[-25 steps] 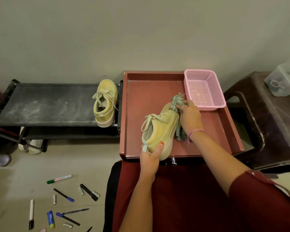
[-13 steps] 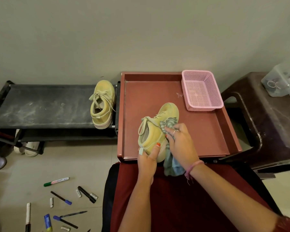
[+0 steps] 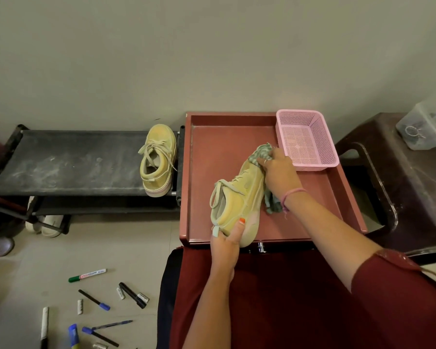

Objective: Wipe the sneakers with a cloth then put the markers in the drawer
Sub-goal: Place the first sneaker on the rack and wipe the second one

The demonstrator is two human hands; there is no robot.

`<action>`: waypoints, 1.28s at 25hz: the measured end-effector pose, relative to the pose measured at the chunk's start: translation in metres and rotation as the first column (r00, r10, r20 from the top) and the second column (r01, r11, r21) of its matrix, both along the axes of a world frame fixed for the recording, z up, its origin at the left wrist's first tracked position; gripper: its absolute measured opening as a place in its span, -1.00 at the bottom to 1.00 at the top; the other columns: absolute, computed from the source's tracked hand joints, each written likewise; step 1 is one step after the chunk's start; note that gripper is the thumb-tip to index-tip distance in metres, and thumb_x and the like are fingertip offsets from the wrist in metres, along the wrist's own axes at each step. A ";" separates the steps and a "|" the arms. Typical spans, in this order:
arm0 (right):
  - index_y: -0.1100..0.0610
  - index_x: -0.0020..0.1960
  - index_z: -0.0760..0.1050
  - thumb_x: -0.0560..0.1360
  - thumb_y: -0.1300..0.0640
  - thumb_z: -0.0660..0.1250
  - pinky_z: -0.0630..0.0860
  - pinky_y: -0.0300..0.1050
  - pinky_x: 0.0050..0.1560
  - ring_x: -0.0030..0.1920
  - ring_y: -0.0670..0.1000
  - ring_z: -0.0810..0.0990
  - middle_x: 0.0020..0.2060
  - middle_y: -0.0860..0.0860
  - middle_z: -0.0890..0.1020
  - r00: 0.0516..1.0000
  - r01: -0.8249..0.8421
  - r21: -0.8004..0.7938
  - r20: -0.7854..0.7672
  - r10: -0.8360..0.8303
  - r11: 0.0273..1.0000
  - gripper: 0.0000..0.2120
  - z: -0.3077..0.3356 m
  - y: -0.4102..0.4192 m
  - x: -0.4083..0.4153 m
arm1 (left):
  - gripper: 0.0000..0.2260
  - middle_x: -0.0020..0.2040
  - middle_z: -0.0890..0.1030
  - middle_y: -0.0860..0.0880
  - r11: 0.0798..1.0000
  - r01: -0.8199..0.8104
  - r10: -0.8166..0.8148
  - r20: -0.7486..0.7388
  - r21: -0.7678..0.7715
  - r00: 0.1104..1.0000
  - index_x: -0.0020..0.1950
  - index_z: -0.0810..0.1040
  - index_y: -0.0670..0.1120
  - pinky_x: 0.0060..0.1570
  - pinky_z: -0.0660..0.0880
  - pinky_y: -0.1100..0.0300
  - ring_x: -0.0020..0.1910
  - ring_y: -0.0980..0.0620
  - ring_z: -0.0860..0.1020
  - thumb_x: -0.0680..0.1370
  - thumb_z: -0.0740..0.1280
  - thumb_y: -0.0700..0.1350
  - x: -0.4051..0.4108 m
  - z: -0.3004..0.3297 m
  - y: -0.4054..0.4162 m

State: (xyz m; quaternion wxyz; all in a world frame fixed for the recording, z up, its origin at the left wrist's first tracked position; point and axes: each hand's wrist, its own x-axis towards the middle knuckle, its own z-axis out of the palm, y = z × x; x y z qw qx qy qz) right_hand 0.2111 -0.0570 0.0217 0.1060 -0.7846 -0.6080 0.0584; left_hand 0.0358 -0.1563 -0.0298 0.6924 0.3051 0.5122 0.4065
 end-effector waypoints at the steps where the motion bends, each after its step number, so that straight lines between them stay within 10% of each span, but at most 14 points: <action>1: 0.19 0.21 0.55 0.56 0.32 0.14 0.38 0.05 0.24 0.15 0.22 0.44 0.21 0.15 0.42 0.999 -0.009 0.004 0.037 0.009 1.000 -0.69 0.003 -0.008 -0.007 | -0.65 0.16 0.64 0.09 1.000 -0.002 0.002 0.006 -0.002 1.000 0.28 0.51 -0.01 0.04 0.53 0.30 0.14 0.15 0.60 0.50 0.44 -0.10 0.000 -0.001 0.000; 9: 0.03 0.32 0.49 0.56 0.27 0.25 0.51 -0.09 0.12 0.05 0.06 0.48 0.16 0.01 0.42 0.953 -0.064 0.035 -0.296 0.071 0.997 -0.64 -0.003 -0.102 -0.053 | -0.68 0.16 0.65 0.02 0.999 -0.026 0.026 0.006 0.019 1.000 0.29 0.51 -0.07 -0.02 0.55 0.32 0.11 0.11 0.62 0.54 0.39 -0.16 0.001 -0.004 0.000; 15: 0.07 0.18 0.59 0.55 0.30 0.25 0.26 -0.61 0.04 0.05 -0.13 0.45 0.05 -0.09 0.44 0.833 -0.101 -0.055 -0.551 0.054 0.993 -0.72 0.013 -0.124 -0.022 | -0.65 0.16 0.66 -0.01 0.999 0.034 -0.034 0.013 0.030 0.999 0.29 0.53 -0.09 0.09 0.55 0.22 0.15 0.07 0.61 0.51 0.43 -0.11 0.000 0.004 -0.002; 17: -0.01 0.12 0.60 0.53 0.28 0.29 0.34 -0.51 0.09 0.09 -0.08 0.52 0.10 -0.03 0.52 0.701 0.091 -0.102 -0.700 -0.136 0.991 -0.73 0.012 -0.126 -0.006 | -0.63 0.19 0.64 0.00 1.000 0.013 -0.013 0.042 -0.009 0.999 0.30 0.51 -0.06 0.19 0.52 0.11 0.17 0.08 0.60 0.51 0.43 -0.07 0.000 0.007 -0.001; 21: 0.03 0.23 0.53 0.50 0.34 0.34 0.61 -0.18 -0.16 -0.03 0.02 0.65 0.07 0.07 0.64 -0.028 0.413 -0.278 -0.956 -0.293 0.867 -0.63 0.020 -0.129 0.005 | -0.51 0.20 0.63 0.01 0.984 -0.082 0.104 0.137 -0.156 0.985 0.34 0.44 0.00 0.23 0.52 0.01 0.16 0.05 0.60 0.45 0.50 -0.07 0.003 0.022 0.001; 26: 0.07 0.21 0.53 0.48 0.34 0.35 0.59 -0.02 -0.14 -0.09 0.11 0.66 0.02 0.13 0.66 -0.122 0.473 -0.330 -0.943 -0.310 0.817 -0.66 0.029 -0.124 0.006 | -0.55 0.12 0.67 0.01 0.942 -0.107 0.164 0.160 -0.317 0.974 0.26 0.54 -0.04 0.20 0.52 0.02 0.12 0.03 0.61 0.40 0.54 -0.10 0.004 0.050 0.010; 32: 0.22 0.18 0.50 0.60 0.12 0.21 0.60 0.08 -0.05 -0.08 0.15 0.64 -0.02 0.18 0.64 -0.110 0.495 -0.324 -0.944 -0.312 0.806 -0.76 0.039 -0.111 -0.007 | -0.51 0.09 0.68 0.02 0.956 -0.290 0.291 0.034 -0.039 0.956 0.19 0.52 0.01 0.14 0.56 0.07 0.07 0.07 0.64 0.33 0.58 -0.21 -0.034 0.082 -0.002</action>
